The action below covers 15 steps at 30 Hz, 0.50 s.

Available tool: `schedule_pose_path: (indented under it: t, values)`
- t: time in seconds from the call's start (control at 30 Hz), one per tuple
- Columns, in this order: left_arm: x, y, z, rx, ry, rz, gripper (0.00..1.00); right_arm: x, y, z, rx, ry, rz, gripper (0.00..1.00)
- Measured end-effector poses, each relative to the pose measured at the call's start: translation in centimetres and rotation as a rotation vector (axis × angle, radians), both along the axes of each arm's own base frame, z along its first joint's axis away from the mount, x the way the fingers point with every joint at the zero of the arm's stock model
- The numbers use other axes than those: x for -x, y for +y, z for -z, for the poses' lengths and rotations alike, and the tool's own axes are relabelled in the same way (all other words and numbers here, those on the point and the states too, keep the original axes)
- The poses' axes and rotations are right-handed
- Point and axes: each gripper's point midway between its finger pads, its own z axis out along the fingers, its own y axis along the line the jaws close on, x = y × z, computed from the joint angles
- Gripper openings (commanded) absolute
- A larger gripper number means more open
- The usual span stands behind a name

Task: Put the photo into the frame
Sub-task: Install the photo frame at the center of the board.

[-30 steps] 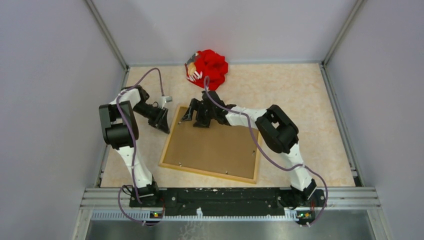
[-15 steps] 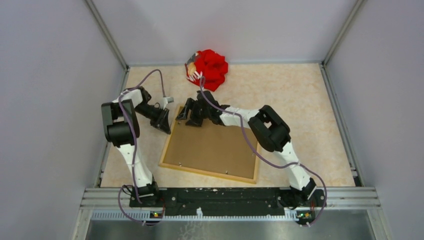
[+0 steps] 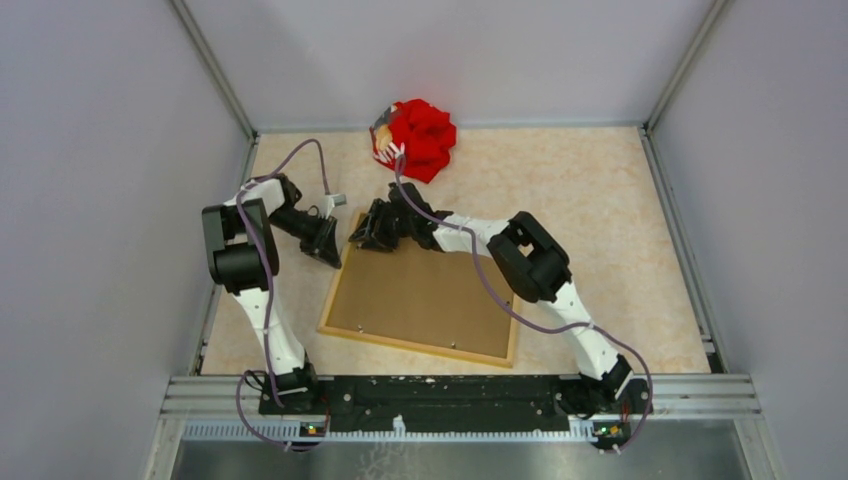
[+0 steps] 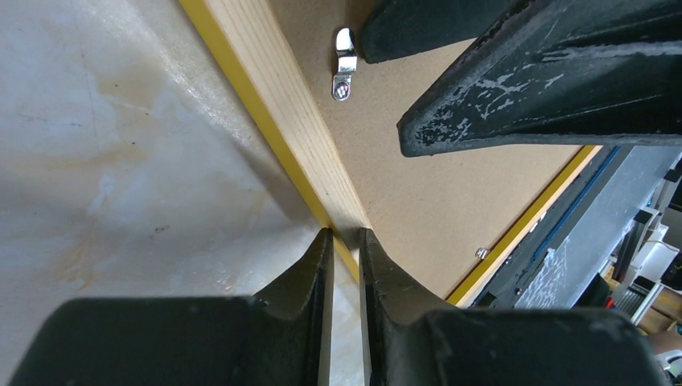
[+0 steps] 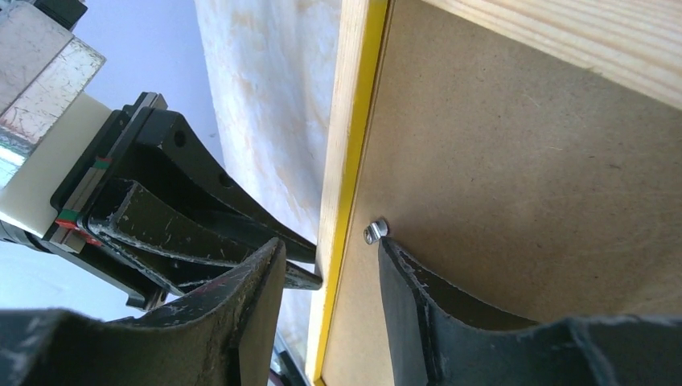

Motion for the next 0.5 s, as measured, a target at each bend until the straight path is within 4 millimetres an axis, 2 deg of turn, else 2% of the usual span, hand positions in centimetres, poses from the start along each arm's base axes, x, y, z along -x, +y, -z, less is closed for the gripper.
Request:
schedule_pose_path:
  t: [0.5]
  values:
    - [0.02, 0.01, 0.01, 0.009, -0.001, -0.006, 0.19, -0.43, 0.68, -0.04, 0.005, 0.004, -0.003, 0.44]
